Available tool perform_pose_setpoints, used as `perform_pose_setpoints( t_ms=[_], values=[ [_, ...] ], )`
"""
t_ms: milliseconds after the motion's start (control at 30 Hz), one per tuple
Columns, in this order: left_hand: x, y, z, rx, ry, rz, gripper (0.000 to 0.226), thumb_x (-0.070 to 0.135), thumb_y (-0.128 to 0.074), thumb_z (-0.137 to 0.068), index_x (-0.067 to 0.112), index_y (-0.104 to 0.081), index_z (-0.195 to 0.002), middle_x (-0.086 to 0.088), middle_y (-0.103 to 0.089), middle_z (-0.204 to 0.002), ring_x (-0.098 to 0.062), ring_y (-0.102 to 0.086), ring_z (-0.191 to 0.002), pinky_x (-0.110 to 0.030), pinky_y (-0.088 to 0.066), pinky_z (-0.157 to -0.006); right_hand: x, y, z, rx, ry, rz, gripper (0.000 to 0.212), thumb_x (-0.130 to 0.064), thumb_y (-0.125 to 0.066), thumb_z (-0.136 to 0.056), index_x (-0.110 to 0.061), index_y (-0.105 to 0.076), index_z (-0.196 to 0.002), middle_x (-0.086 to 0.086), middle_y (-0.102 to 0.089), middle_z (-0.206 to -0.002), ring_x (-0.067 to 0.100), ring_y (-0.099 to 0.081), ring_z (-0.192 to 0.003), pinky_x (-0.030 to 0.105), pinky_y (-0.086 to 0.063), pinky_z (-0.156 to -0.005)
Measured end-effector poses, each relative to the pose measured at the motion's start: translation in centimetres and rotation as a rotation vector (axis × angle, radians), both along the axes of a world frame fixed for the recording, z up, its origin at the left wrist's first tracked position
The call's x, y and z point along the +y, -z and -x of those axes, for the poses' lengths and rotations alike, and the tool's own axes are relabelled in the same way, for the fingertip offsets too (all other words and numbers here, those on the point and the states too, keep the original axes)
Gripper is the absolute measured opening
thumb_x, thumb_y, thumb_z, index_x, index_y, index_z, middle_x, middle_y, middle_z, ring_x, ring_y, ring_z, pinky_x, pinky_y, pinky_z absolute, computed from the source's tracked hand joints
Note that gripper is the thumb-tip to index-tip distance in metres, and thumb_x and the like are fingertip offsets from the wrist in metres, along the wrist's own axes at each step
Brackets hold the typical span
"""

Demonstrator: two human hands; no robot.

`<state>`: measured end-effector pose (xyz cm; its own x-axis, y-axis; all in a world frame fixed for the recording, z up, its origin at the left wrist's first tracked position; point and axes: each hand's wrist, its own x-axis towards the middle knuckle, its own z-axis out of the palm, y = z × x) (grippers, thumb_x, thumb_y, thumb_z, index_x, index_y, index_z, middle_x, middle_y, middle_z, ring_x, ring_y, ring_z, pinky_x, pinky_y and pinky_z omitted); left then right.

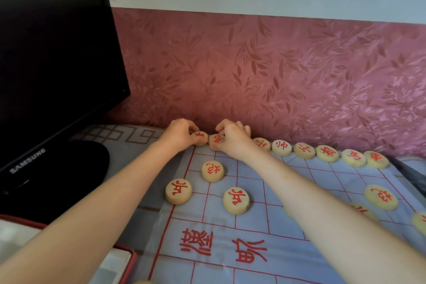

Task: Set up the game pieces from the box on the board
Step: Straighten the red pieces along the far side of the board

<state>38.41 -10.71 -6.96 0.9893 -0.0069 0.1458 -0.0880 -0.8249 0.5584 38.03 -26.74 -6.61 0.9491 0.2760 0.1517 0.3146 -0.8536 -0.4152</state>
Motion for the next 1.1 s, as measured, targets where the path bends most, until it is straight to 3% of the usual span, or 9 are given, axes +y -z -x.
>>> perform_pose_setpoints(
  t_ms=[133, 267, 400, 567, 1100],
  values=[
    [0.4, -0.3, 0.1, 0.088, 0.150, 0.051, 0.055, 0.026, -0.070, -0.079, 0.013, -0.051, -0.129, -0.005, -0.052, -0.135, -0.017, -0.049, -0.121, -0.022, -0.034, -0.096, -0.2, -0.1, 0.1, 0.054, -0.059, -0.028, 0.042, -0.026, -0.060, -0.084, -0.020, -0.048, -0.124, 0.003, -0.053, -0.122, 0.022, -0.036, -0.120, 0.029, -0.024, -0.090],
    [0.6, -0.3, 0.2, 0.125, 0.223, 0.070, 0.063, 0.022, -0.068, -0.081, 0.014, -0.040, -0.138, -0.006, -0.044, -0.142, -0.018, -0.043, -0.129, -0.025, -0.033, -0.105, -0.7, -0.4, 0.4, 0.048, -0.076, -0.026, 0.054, -0.026, -0.066, -0.081, -0.020, -0.044, -0.130, 0.003, -0.048, -0.131, 0.021, -0.037, -0.124, 0.031, -0.024, -0.097],
    [0.5, 0.0, 0.6, 0.044, 0.131, 0.106, 0.073, 0.024, -0.077, -0.071, 0.012, -0.043, -0.134, -0.006, -0.051, -0.133, -0.016, -0.050, -0.116, -0.023, -0.039, -0.093, -1.0, -0.1, 0.2, 0.016, -0.038, -0.001, 0.064, -0.044, -0.071, -0.075, -0.020, -0.046, -0.129, -0.001, -0.052, -0.132, 0.021, -0.039, -0.124, 0.033, -0.023, -0.098],
    [0.3, 0.3, 1.0, -0.033, 0.067, 0.072, 0.058, 0.026, -0.081, -0.064, 0.012, -0.060, -0.116, -0.004, -0.062, -0.116, -0.010, -0.054, -0.095, -0.021, -0.040, -0.080, -1.0, 0.2, 0.2, -0.022, -0.045, 0.055, 0.056, -0.047, -0.067, -0.078, -0.019, -0.053, -0.124, 0.001, -0.055, -0.126, 0.022, -0.037, -0.121, 0.034, -0.023, -0.096],
    [0.8, 0.9, 0.9, 0.004, 0.096, 0.086, 0.049, 0.023, -0.076, -0.071, 0.017, -0.059, -0.117, -0.001, -0.060, -0.120, -0.006, -0.052, -0.097, -0.020, -0.038, -0.081, -0.7, 0.6, 0.2, -0.037, -0.012, 0.009, 0.052, -0.046, -0.069, -0.077, -0.020, -0.055, -0.121, 0.000, -0.056, -0.123, 0.021, -0.038, -0.118, 0.032, -0.024, -0.094]
  ],
)
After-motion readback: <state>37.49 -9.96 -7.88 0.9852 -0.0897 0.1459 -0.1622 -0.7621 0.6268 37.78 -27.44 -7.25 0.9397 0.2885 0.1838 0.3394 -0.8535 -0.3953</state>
